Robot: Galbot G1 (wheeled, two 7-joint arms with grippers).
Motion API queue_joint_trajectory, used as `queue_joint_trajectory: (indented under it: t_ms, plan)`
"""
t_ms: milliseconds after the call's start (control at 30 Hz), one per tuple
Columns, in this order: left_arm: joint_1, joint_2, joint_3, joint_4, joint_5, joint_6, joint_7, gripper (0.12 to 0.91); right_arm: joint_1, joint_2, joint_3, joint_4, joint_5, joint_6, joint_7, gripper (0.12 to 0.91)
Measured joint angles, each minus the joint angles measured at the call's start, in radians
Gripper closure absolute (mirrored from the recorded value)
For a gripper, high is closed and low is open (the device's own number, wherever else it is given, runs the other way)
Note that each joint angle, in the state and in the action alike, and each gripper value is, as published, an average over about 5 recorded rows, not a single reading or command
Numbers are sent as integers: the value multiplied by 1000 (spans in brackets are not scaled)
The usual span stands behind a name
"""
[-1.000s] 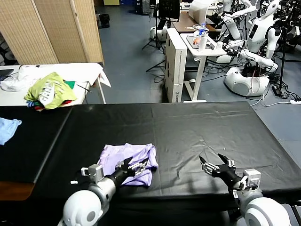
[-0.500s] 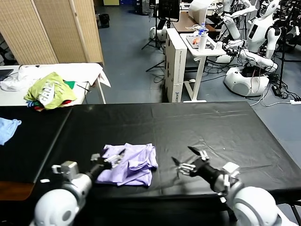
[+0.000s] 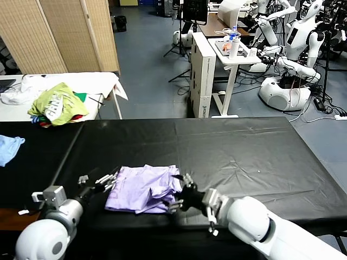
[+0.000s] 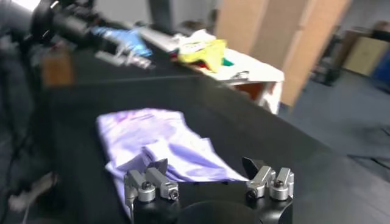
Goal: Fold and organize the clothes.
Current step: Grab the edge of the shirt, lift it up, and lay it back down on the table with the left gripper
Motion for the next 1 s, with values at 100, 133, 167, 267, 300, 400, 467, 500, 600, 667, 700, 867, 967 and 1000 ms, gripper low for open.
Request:
queue_joint_trajectory:
  t_ms: [100,133,167,267,300,400,467,500,600,667,700,867,967,1000]
  plan:
    - [5,-2,-3,1,3,0,0,123,16,14,-31,-17,-39,9,3,144]
    - [6,-3,-4,1,4,0,0,123,17,17,-37,-21,-51,11,4,165]
    - [7,-3,-4,2,5,0,0,123,16,17,-40,-23,-60,11,5,204]
    - [8,-4,-4,3,7,0,0,123,5,11,-39,-21,-68,3,12,372]
    - [7,-4,-4,3,7,0,0,123,-2,6,-36,-18,-66,-3,17,448]
    - [6,-4,-2,6,9,0,0,123,-35,-11,-15,-9,-48,-32,33,637]
    - [5,-4,1,7,11,0,0,123,-68,-20,8,-2,-26,-50,48,739]
    - [5,-5,2,7,12,0,0,123,-87,-24,22,1,-12,-55,57,777]
    - [9,-7,3,7,15,0,0,123,-150,-24,76,15,43,-60,84,744]
    - [12,-7,4,6,16,-1,0,123,-195,-21,120,27,81,-62,96,644]
    - [14,-8,4,5,17,-1,0,123,-216,-21,143,34,100,-64,100,570]
    - [21,-13,5,3,22,-3,0,123,-310,-25,262,63,206,-70,120,272]
    - [19,-16,6,3,25,-4,1,123,-344,-9,326,61,270,-63,156,155]
    - [19,-17,6,3,26,-4,2,123,-350,2,346,56,289,-61,171,134]
